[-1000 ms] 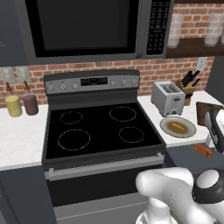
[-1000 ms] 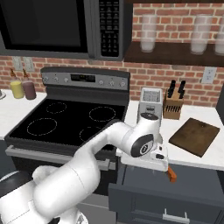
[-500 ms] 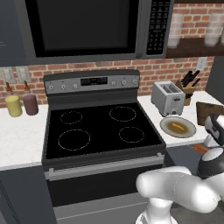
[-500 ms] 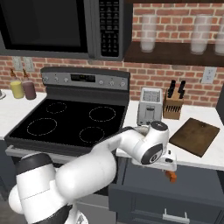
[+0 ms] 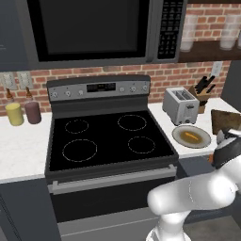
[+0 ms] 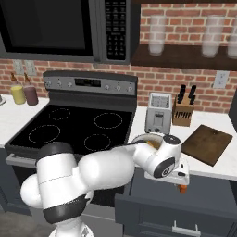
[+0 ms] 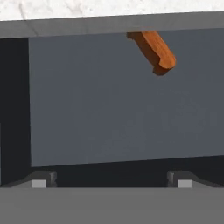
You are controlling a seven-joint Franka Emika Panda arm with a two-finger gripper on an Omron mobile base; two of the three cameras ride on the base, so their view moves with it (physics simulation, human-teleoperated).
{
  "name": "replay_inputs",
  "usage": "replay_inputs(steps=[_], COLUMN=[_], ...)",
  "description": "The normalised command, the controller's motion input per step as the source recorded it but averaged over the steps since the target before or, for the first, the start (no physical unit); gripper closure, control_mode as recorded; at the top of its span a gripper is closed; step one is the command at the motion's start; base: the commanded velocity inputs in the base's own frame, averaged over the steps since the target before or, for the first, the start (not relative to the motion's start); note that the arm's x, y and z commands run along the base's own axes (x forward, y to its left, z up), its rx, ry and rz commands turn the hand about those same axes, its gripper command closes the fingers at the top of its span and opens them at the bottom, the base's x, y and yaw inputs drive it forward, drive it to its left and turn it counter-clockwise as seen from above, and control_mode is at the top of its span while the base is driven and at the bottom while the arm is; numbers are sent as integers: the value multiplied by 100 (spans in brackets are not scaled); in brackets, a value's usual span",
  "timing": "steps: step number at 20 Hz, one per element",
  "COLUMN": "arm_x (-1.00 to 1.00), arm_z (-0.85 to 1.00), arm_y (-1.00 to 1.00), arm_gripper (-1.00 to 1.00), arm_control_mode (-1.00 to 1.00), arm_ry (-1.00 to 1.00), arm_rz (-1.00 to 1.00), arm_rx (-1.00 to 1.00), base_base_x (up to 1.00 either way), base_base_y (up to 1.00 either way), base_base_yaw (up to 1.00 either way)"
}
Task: Pick up the knife from the drawer and place it on the cutting board. Then place the meat from the plate to the cutting board.
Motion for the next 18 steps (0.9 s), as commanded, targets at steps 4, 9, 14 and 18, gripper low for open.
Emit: replay_inputs(steps=[4, 9, 14, 18], arm_x=[-13, -17, -7, -5], arm_z=[-38, -27, -27, -21], arm_y=[-21, -23, -24, -19], arm_gripper=[-100, -100, -100, -100], arm_control_mode=[-100, -100, -100, -100], arm_ry=[2, 0, 0, 0], arm_rz=[0, 0, 0, 0], arm_rx=[0, 0, 0, 0], base_base_x=[0, 0, 0, 0], base_base_y=[0, 0, 0, 0], base_base_yaw=[0, 0, 0, 0])
